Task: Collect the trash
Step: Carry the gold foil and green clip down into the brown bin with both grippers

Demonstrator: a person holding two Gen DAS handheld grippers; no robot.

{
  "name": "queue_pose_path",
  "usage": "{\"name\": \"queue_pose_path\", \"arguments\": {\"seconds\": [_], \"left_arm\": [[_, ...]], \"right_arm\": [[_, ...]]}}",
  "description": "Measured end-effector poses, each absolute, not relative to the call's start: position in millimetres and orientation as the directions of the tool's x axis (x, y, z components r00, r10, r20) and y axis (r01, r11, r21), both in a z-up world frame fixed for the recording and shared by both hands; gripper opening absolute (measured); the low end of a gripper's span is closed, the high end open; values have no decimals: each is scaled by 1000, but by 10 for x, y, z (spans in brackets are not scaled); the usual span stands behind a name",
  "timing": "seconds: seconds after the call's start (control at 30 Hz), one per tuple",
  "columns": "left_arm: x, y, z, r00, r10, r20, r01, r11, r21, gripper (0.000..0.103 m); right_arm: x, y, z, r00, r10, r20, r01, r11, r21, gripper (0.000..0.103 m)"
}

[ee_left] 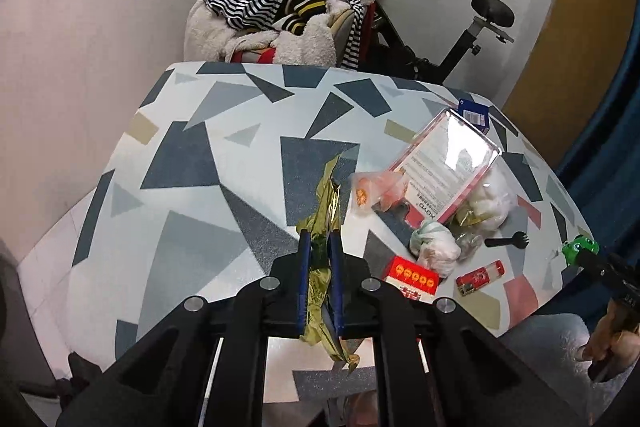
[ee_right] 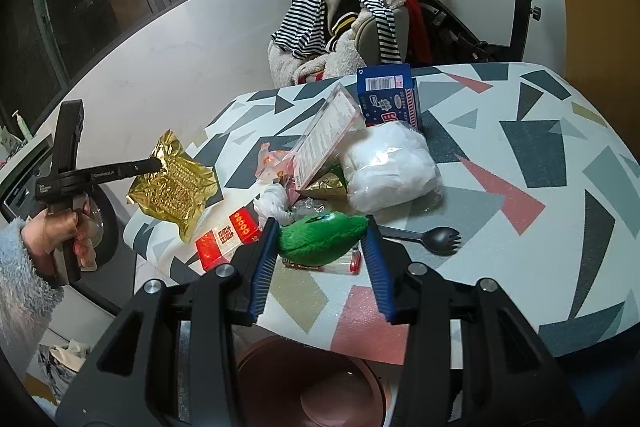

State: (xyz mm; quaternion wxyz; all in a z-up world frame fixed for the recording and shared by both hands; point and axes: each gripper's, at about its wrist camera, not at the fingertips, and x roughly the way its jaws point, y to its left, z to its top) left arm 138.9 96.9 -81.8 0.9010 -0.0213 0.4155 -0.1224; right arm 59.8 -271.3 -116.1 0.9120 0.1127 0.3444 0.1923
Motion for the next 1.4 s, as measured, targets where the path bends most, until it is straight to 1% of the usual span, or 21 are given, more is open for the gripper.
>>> {"name": "queue_pose_path", "arguments": {"seconds": [0.13, 0.37, 0.63, 0.8, 0.9, 1.13, 1.4], "left_arm": [[1316, 979, -766, 627, -261, -734, 214, 964, -161, 10], [1035, 811, -537, 650, -269, -711, 283, 954, -103, 10], [503, 527, -352, 641, -352, -682, 381, 917, -115, 10], [164, 351, -388, 606, -409, -682, 432, 890, -149, 10], [-5, 222, -511, 571, -435, -696, 471, 868, -156, 10], [-229, -19, -1002, 465, -485, -741, 537, 820, -200, 10], [-312, -230, -1591, 364, -483, -797, 559, 797, -228, 10]], "right_arm": [[612, -2681, -1150, 686, 430, -587, -277, 900, 335, 44], [575, -2612, -1140, 678, 437, -592, -294, 898, 326, 44], [435, -2535, -1143, 666, 451, -595, -326, 893, 312, 44], [300, -2519, -1175, 658, 463, -595, -347, 887, 305, 44], [219, -2505, -1226, 651, 467, -598, -357, 884, 301, 44], [103, -2498, -1438, 626, 463, -628, -358, 886, 297, 44], [59, -2486, -1661, 601, 474, -643, -361, 879, 311, 44]]}}
